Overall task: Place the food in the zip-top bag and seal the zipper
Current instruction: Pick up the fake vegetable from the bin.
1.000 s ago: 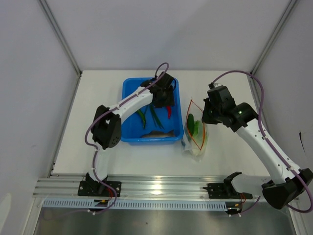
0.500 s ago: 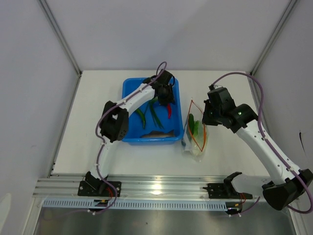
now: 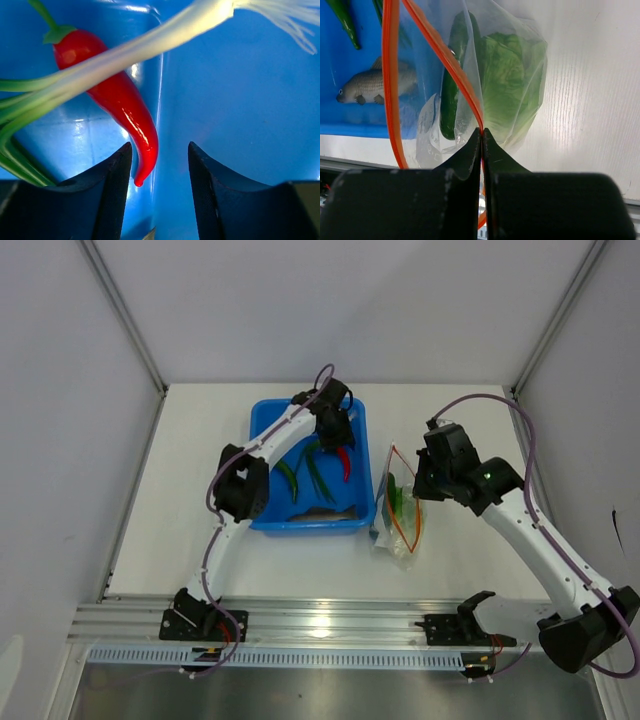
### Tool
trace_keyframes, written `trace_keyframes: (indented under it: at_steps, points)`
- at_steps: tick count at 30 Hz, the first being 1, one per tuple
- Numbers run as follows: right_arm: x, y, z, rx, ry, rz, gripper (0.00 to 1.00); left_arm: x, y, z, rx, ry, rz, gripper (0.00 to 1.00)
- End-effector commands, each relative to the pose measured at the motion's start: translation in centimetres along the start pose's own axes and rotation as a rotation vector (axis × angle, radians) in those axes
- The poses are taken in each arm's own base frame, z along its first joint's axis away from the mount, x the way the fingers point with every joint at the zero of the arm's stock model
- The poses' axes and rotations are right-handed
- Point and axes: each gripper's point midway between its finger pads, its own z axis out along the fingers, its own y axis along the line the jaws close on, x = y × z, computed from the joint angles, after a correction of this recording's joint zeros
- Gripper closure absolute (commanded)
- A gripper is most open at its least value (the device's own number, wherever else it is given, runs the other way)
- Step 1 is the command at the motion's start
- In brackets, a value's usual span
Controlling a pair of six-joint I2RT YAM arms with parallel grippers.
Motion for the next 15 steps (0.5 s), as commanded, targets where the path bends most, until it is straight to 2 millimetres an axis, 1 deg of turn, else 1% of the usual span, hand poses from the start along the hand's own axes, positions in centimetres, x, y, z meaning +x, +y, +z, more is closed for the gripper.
trace_keyframes:
  at_steps: [1, 2, 6, 12, 13, 14, 15]
  points:
    - [-1.4, 0.6, -0.8, -0.040, -0.064, 0.023, 1.00, 1.0, -0.2, 0.4, -0.019, 0.025, 0.028, 0.48]
    - [-1.5, 0.7, -0.8, -0.044, -0.071, 0.025, 1.00, 1.4, 0.0, 0.8, -0.032, 0.038, 0.032, 0.47]
    - [-1.6, 0.7, -1.1, -0.046, -0.080, 0.027, 1.00, 1.8, 0.5, 0.8, -0.057, 0.043, 0.041, 0.47]
    - [-1.9, 0.4, -1.6, -0.046, -0.095, 0.028, 1.00, 1.8, 1.2, 0.6, -0.101, 0.036, 0.036, 0.47]
    - [-2.0, 0.4, -1.7, -0.047, -0.098, 0.028, 1.00, 1.7, 1.2, 0.5, -0.103, 0.032, 0.038, 0.47]
    - [-2.1, 0.5, -1.8, -0.049, -0.100, 0.028, 1.00, 1.9, 1.3, 0.6, -0.112, 0.039, 0.040, 0.48]
    - [-2.2, 0.5, -1.9, -0.051, -0.100, 0.028, 1.00, 1.6, 0.9, 0.4, -0.106, 0.028, 0.043, 0.49]
